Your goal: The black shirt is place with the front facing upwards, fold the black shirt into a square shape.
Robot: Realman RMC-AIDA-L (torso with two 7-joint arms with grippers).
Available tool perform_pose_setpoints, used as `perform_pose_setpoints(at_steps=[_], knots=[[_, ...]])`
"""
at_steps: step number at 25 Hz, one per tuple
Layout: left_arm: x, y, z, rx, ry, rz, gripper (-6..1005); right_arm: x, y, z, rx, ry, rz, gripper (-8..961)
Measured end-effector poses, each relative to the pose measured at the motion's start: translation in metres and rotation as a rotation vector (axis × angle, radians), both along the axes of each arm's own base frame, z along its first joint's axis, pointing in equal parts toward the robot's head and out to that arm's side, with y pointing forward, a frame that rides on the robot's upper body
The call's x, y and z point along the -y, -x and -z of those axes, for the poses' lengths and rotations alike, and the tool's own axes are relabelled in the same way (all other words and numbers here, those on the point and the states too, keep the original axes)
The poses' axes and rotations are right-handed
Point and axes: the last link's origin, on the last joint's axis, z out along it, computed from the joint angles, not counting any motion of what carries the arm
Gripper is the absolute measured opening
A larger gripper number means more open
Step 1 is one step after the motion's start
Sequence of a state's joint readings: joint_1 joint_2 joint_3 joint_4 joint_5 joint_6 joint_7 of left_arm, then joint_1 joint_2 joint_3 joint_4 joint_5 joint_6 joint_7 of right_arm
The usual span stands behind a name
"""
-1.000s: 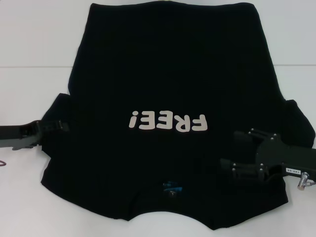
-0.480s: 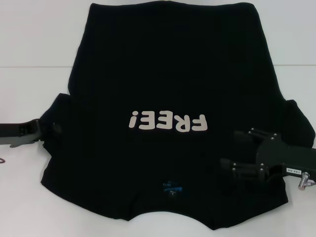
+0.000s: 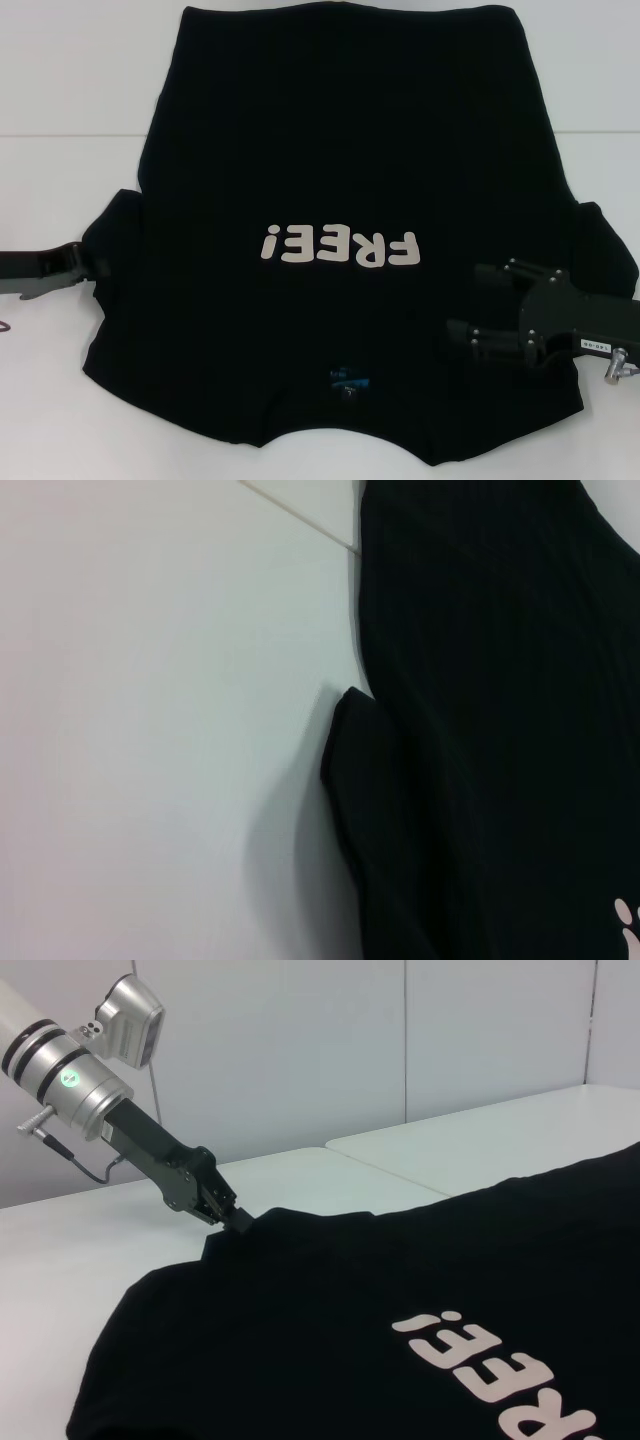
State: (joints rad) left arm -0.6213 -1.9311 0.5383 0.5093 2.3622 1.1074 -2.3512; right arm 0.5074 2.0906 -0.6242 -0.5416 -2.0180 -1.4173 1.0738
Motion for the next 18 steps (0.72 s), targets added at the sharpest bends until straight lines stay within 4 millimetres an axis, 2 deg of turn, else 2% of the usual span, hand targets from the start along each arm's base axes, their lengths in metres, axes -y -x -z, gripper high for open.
perform_pose_setpoints(at_steps=[2, 5, 11, 18], knots=[[0.000, 0.000, 0.000, 0.000, 0.000, 0.000, 175, 0.000, 0.000, 0.000, 0.000, -0.001, 0.001, 890], [0.000, 0.000, -0.001, 0.000, -0.002, 0.001, -2, 0.000, 0.000, 0.000, 0.001, -0.001, 0.001, 889], [-0.002, 0.002, -0.010, -0.013, -0.020, 0.006, -2, 0.000, 0.000, 0.000, -0.001, -0.001, 0.001, 888], [-0.005, 0.007, -0.039, -0.041, -0.085, 0.003, -1, 0.001, -0.001, -0.001, 0.000, -0.002, 0.004, 886]])
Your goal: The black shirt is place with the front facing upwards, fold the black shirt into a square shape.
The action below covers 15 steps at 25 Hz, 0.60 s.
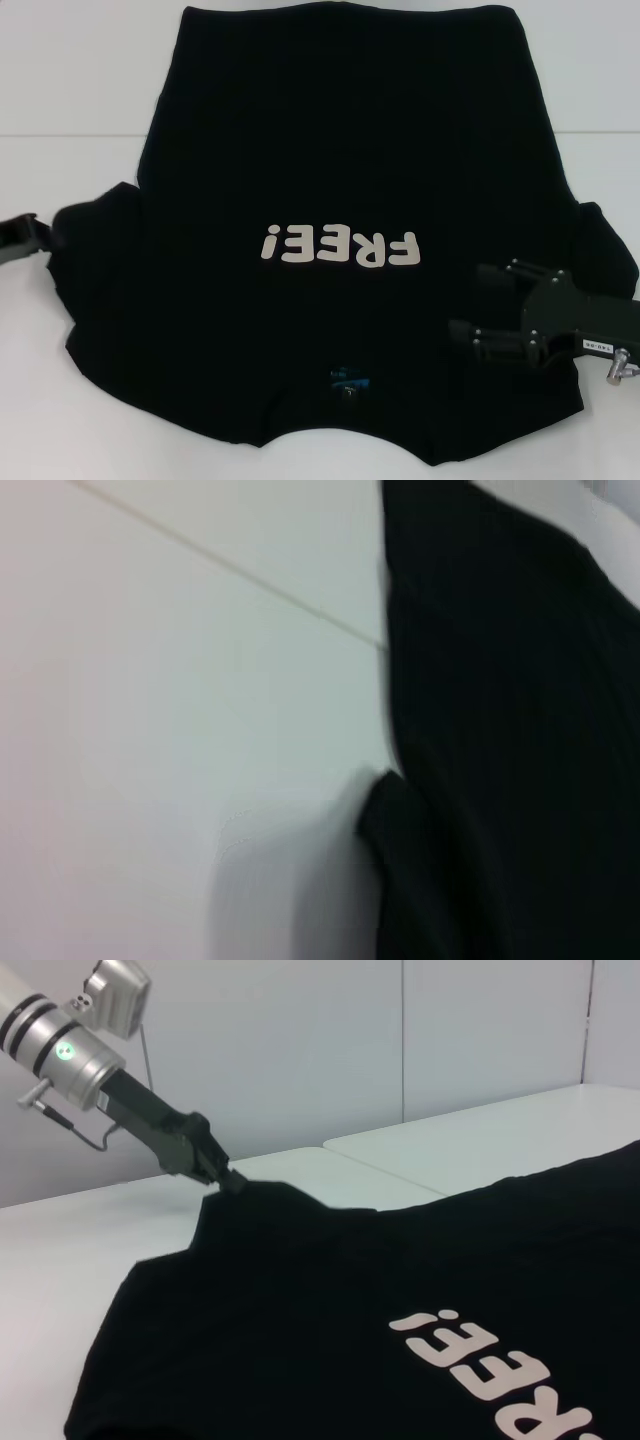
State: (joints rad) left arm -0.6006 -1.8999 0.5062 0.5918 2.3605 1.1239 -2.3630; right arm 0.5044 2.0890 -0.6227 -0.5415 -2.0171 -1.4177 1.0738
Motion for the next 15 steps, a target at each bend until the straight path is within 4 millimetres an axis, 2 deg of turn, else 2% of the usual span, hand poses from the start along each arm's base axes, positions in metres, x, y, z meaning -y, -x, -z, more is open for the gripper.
perform_pose_setpoints(at_steps=[6, 15], knots=[[-0.002, 0.002, -0.019, -0.025, -0.038, 0.001, -1, 0.001, -0.001, 0.000, 0.000, -0.001, 0.003, 884], [0.000, 0.005, -0.027, -0.008, -0.064, -0.012, -2, -0.001, 0.001, 0.000, -0.001, -0.001, -0.001, 882]])
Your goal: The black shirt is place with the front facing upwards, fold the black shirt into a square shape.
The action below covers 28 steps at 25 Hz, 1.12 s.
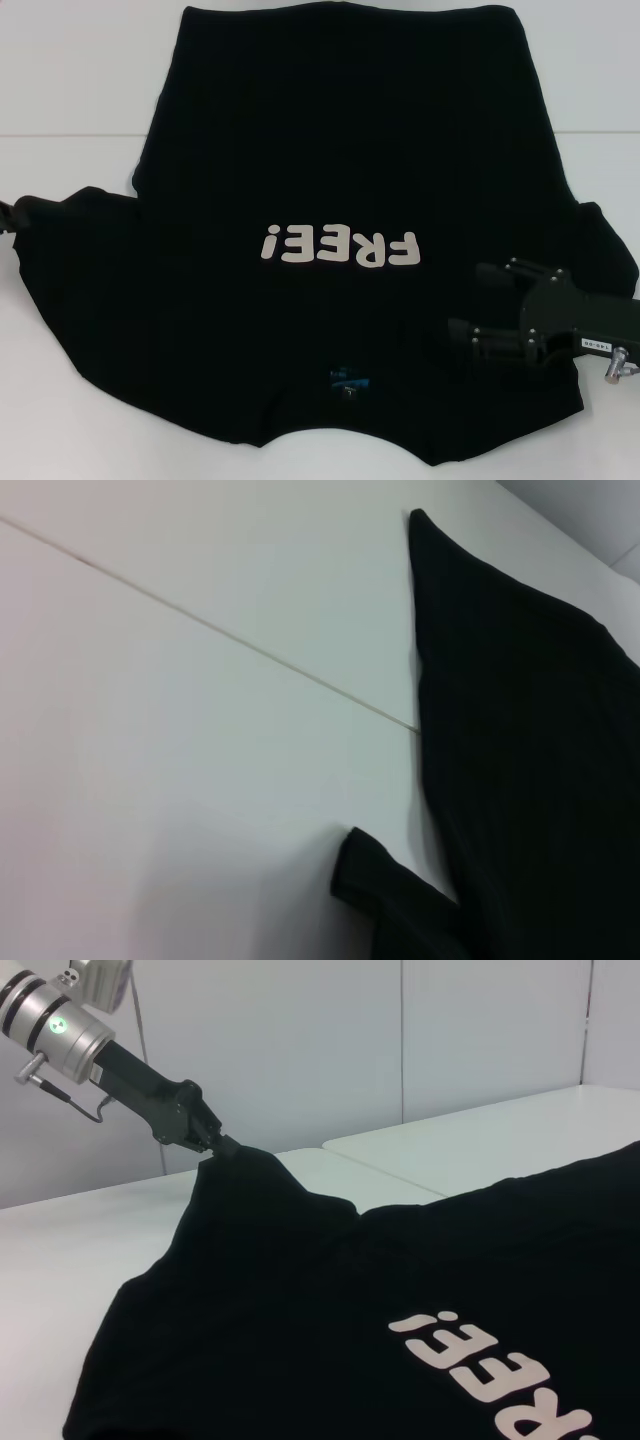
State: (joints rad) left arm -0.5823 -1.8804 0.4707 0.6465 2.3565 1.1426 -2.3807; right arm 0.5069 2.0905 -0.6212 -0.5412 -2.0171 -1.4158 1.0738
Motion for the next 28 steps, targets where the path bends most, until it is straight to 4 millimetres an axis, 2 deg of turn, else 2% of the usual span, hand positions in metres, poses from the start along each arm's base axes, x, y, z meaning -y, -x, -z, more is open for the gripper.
perform_pose_setpoints(at_steps=[5, 11, 19, 26, 28], knots=[[0.000, -0.007, 0.004, 0.031, 0.023, 0.020, -2, -0.001, 0.000, 0.001, 0.000, 0.000, 0.001, 881], [-0.011, -0.036, 0.020, 0.090, 0.079, 0.090, -1, 0.000, 0.000, 0.001, -0.001, 0.001, 0.005, 879], [-0.020, -0.086, 0.065, 0.131, 0.196, 0.223, -2, 0.002, -0.002, 0.002, -0.002, 0.003, 0.012, 877], [-0.014, -0.098, 0.101, 0.156, 0.222, 0.275, 19, 0.003, -0.003, 0.002, -0.003, 0.004, 0.015, 875], [-0.009, -0.103, 0.113, 0.226, 0.219, 0.313, 32, 0.002, -0.002, 0.003, -0.003, 0.004, 0.014, 875]])
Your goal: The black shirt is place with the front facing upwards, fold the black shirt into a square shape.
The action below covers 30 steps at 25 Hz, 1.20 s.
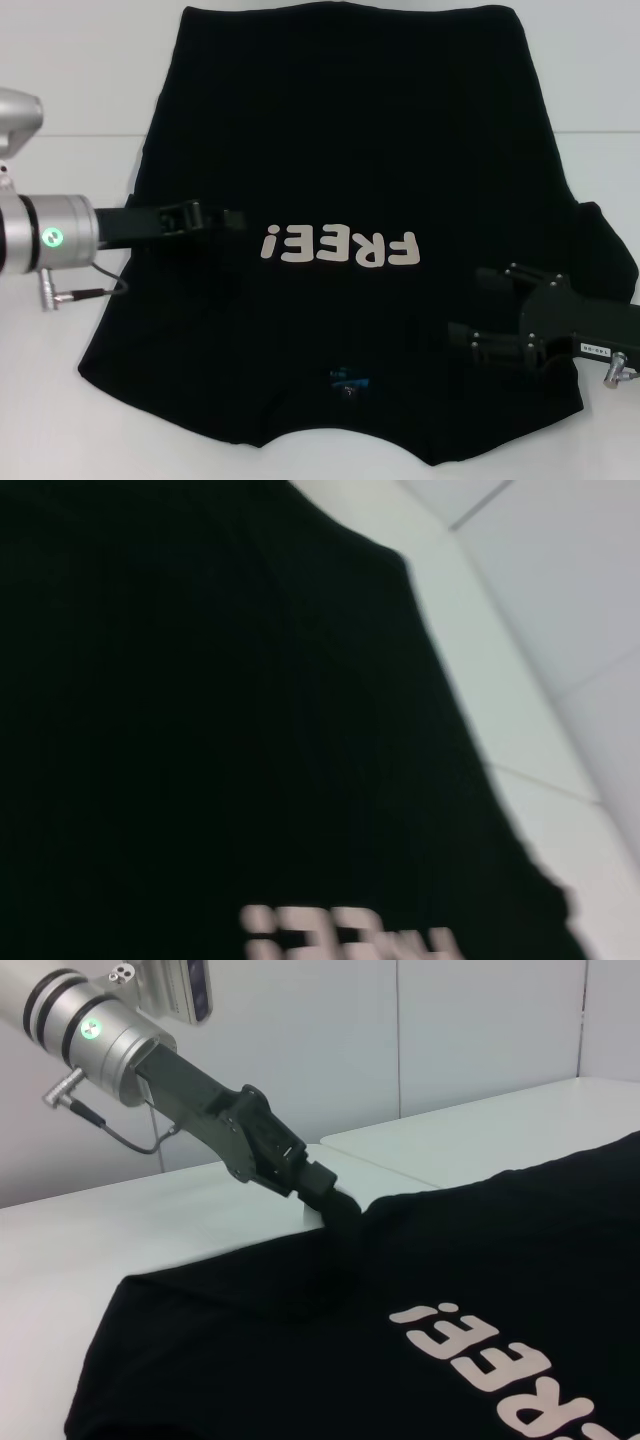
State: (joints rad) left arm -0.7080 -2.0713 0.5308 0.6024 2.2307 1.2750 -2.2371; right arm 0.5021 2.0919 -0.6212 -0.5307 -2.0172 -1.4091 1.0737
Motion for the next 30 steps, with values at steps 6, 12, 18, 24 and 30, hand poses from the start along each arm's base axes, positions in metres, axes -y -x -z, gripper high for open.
perform_pose_setpoints(at_steps=[6, 12, 18, 24, 30], knots=[[0.010, 0.002, 0.010, 0.118, 0.019, -0.021, 238, 0.000, 0.000, 0.000, 0.001, -0.001, 0.002, 873], [0.015, 0.045, -0.022, 0.157, -0.109, -0.199, 542, 0.000, -0.002, 0.000, 0.005, -0.004, 0.008, 871], [0.022, 0.073, -0.029, 0.152, -0.175, -0.330, 670, -0.001, -0.002, 0.001, 0.008, -0.007, 0.010, 870], [0.021, 0.081, -0.018, 0.134, -0.197, -0.394, 813, -0.002, -0.001, 0.001, 0.009, -0.008, 0.009, 868], [0.017, 0.086, -0.014, 0.106, -0.236, -0.435, 837, -0.002, -0.001, 0.001, 0.009, -0.008, 0.009, 867]])
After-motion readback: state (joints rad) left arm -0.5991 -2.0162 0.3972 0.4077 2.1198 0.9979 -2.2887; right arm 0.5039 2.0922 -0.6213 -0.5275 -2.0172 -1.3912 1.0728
